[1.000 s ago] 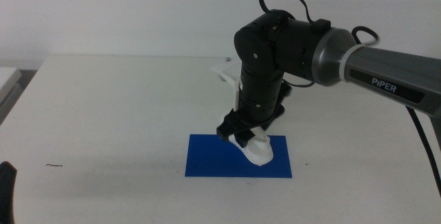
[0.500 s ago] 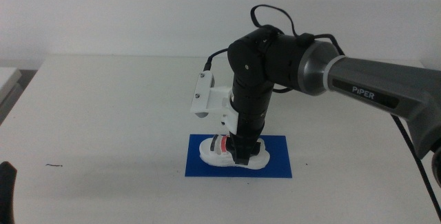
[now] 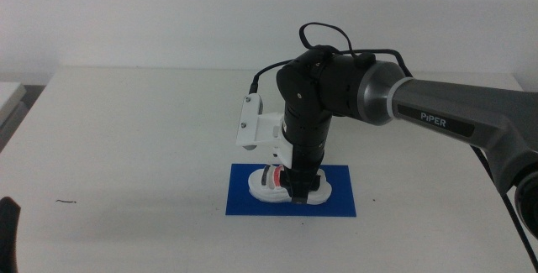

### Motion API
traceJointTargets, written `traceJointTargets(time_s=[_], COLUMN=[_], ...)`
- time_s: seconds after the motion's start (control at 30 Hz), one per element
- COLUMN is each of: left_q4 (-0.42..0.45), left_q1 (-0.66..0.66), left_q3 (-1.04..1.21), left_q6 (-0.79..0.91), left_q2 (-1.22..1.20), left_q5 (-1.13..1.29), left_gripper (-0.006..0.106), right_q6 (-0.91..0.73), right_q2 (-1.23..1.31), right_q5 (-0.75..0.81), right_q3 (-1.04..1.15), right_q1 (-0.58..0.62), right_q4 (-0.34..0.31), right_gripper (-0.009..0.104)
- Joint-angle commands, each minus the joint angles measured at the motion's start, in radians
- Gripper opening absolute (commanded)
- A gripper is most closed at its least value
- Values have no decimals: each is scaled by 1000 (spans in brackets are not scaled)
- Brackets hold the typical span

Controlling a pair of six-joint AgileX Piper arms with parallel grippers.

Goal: Use one arm to grab the shoe from the table and place it on the mat.

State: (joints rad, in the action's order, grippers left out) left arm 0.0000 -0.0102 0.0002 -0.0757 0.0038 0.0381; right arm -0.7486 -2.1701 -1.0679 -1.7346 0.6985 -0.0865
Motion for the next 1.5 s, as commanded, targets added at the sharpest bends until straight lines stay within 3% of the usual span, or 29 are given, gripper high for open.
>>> traceJointTargets(time_s=[0.0, 0.13, 0.33, 0.43, 0.57, 0.7, 0.77, 1.17, 1.33, 1.47], left_q4=[0, 0, 0, 0, 0, 0, 0, 0, 0, 0], left_q1=[0, 0, 0, 0, 0, 0, 0, 0, 0, 0], left_q3=[0, 0, 0, 0, 0, 0, 0, 0, 0, 0], left_q6=[-1, -1, -1, -1, -1, -1, -1, -1, -1, -1], left_q2=[-4, -4, -4, -4, -4, -4, -4, -4, -4, -4], left_q5=[-12, -12, -12, -12, -12, -12, -12, -12, -12, -12], left_gripper=[94, 94, 94, 94, 94, 94, 94, 94, 94, 94], right_q6=[-11, -11, 28, 120, 432, 779, 859, 854, 854, 851], right_q2=[3, 1, 63, 219, 530, 835, 981, 1683, 1941, 2097], right_q5=[18, 47, 87, 186, 369, 416, 418, 686, 705, 821], right_q3=[12, 46, 75, 149, 373, 590, 707, 1352, 1519, 1566], right_q1=[1, 1, 10, 4, -46, -127, -171, -378, -472, -541], right_q4=[-12, -12, -16, -35, -94, -161, -181, -56, -16, -12], right_gripper=[26, 43, 93, 93, 93, 93, 93, 93, 93, 93])
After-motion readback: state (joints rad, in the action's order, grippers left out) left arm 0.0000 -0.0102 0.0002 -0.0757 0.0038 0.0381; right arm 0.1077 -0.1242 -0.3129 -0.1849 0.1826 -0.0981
